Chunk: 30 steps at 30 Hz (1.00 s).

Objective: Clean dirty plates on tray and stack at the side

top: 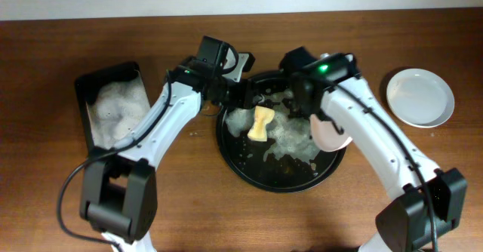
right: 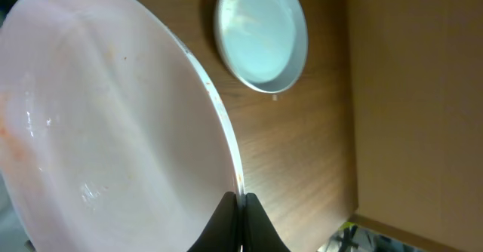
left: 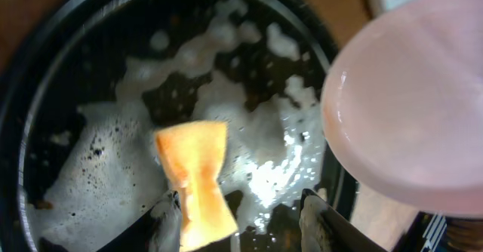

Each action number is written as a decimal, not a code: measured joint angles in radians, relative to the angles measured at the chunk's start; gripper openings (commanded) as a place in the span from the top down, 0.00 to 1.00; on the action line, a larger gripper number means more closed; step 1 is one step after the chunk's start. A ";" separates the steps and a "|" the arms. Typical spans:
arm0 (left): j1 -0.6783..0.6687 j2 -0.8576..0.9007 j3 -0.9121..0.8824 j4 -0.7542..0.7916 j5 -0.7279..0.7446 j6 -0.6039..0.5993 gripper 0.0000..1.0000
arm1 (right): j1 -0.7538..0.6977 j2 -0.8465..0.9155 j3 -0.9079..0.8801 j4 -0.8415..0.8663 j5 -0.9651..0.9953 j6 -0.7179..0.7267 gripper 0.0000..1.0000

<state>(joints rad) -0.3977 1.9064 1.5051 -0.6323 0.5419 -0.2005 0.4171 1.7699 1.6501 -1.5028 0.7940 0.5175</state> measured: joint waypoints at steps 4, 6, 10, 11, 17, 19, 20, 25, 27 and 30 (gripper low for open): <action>-0.001 -0.029 0.000 -0.008 0.000 0.018 0.48 | -0.029 0.000 0.031 0.019 -0.018 -0.055 0.96; -0.001 -0.029 0.000 -0.008 0.000 0.020 0.48 | -0.029 0.000 0.033 0.018 -0.035 -0.073 0.96; -0.001 -0.029 0.000 -0.011 0.000 0.022 0.48 | -0.029 0.000 0.036 0.020 -0.064 -0.100 0.96; -0.001 -0.029 0.000 -0.011 0.000 0.022 0.48 | -0.029 0.000 0.036 0.021 -0.064 -0.108 0.96; -0.001 -0.029 0.000 -0.011 0.000 0.022 0.48 | -0.027 0.000 0.036 0.024 -0.068 -0.123 0.96; -0.001 -0.029 0.000 -0.011 0.000 0.022 0.48 | -0.026 0.000 0.037 0.024 -0.071 -0.126 0.96; -0.001 -0.029 0.000 -0.011 0.000 0.022 0.48 | -0.025 0.000 0.037 0.024 -0.071 -0.126 0.96; -0.001 -0.029 0.000 -0.011 0.000 0.022 0.48 | -0.024 0.000 0.037 0.024 -0.071 -0.126 0.96; -0.001 -0.029 0.000 -0.011 0.000 0.022 0.48 | -0.024 0.000 0.037 0.024 -0.071 -0.126 0.96; -0.001 -0.029 0.000 -0.011 0.000 0.022 0.48 | -0.028 0.000 0.037 0.031 -0.071 -0.125 0.96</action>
<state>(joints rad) -0.3985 1.8774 1.5051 -0.6437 0.5419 -0.1787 0.3893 1.7699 1.6867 -1.4723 0.7235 0.3927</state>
